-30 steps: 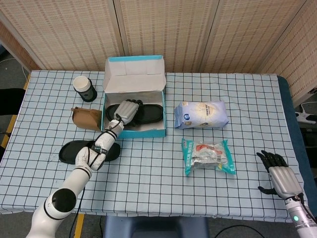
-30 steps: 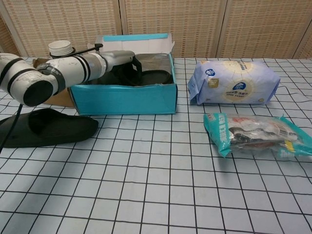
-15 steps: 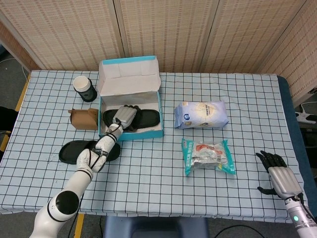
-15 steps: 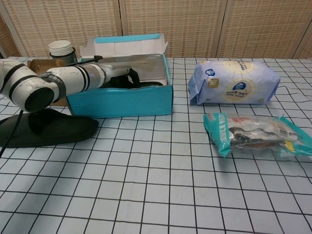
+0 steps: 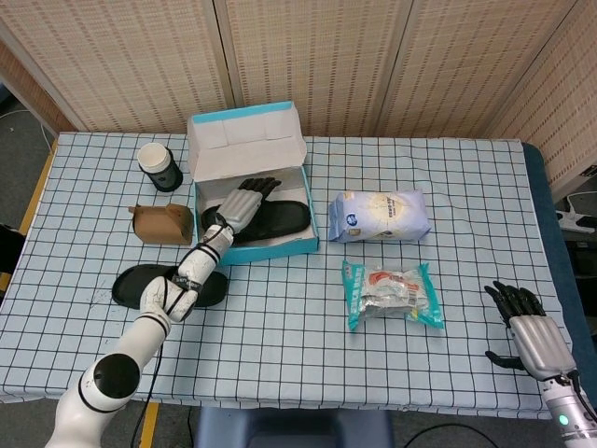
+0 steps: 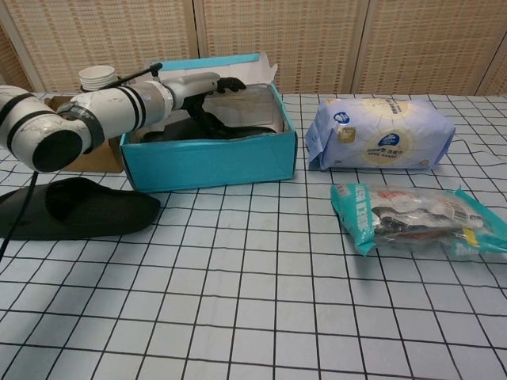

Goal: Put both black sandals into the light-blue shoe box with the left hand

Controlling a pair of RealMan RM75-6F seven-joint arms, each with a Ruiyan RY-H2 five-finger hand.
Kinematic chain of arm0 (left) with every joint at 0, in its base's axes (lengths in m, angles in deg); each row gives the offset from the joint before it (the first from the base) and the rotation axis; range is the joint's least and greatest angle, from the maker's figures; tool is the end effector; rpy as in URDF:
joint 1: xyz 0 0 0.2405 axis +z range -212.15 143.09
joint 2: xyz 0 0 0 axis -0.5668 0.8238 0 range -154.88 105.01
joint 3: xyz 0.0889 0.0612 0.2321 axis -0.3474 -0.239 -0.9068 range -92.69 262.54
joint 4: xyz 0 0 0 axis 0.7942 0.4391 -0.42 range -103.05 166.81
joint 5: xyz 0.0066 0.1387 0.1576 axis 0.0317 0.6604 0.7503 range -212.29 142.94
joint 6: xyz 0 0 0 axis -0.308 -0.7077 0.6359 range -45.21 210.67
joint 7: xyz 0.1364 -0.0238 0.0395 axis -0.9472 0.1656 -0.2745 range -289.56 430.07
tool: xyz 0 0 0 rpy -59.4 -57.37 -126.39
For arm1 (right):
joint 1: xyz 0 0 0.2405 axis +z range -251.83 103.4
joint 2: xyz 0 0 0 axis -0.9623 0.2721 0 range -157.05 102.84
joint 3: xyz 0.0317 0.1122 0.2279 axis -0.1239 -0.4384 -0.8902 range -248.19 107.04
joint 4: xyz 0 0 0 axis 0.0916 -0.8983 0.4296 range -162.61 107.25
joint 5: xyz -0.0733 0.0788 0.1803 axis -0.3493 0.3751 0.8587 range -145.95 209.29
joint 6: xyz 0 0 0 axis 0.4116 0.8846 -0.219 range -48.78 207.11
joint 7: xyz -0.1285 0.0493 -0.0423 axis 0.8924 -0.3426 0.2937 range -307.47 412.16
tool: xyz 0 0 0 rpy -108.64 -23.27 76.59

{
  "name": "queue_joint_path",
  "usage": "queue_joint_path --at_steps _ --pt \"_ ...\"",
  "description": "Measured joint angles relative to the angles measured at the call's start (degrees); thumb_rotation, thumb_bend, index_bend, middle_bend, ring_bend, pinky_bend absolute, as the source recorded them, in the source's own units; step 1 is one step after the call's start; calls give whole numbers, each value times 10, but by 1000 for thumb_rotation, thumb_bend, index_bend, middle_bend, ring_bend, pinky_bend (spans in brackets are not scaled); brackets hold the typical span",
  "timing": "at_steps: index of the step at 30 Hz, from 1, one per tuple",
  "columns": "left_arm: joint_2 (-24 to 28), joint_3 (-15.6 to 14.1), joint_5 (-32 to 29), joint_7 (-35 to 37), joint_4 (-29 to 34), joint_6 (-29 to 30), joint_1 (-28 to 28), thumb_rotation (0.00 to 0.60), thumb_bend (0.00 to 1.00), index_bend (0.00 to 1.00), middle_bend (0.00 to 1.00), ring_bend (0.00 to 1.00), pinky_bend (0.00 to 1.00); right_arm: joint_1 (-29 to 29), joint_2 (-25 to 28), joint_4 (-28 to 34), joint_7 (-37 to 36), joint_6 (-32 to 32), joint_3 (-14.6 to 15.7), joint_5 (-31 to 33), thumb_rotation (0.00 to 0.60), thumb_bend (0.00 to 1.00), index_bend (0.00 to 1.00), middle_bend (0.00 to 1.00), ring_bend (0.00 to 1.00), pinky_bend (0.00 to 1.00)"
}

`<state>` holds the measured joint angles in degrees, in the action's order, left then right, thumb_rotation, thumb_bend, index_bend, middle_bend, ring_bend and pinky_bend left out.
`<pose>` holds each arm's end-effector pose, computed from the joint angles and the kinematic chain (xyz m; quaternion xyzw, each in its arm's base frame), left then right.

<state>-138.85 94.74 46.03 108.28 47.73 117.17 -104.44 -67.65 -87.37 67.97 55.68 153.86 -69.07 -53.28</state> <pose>-0.0854 0.5025 -0.0498 -0.7192 -0.4086 -0.4149 0.3790 -0.3192 -0.1693 0.1429 0.6534 -0.4326 0.2950 0.5467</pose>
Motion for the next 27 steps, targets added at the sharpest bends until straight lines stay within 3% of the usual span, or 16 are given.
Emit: queue_joint_path --at_steps 7,11,17,21,27 --pt "37 -3 8 -5 58 43 15 600 295 0 0 0 33 -7 6 6 -4 19 2 -12 600 55 0 0 0 0" --pt "80 -9 14 -26 140 84 36 600 301 0 0 0 43 -12 10 7 -12 36 -1 -18 600 57 0 0 0 0" --pt "188 -15 -6 -89 376 106 82 600 312 0 0 0 53 -23 13 6 -40 71 -1 -47 600 57 0 0 0 0" --pt "277 -19 -42 -174 580 129 123 600 312 0 0 0 47 -27 17 7 -46 76 7 -63 600 61 0 0 0 0" --pt "398 -19 -114 -315 827 176 178 600 318 0 0 0 47 -28 21 10 -51 76 15 -81 600 62 0 0 0 0"
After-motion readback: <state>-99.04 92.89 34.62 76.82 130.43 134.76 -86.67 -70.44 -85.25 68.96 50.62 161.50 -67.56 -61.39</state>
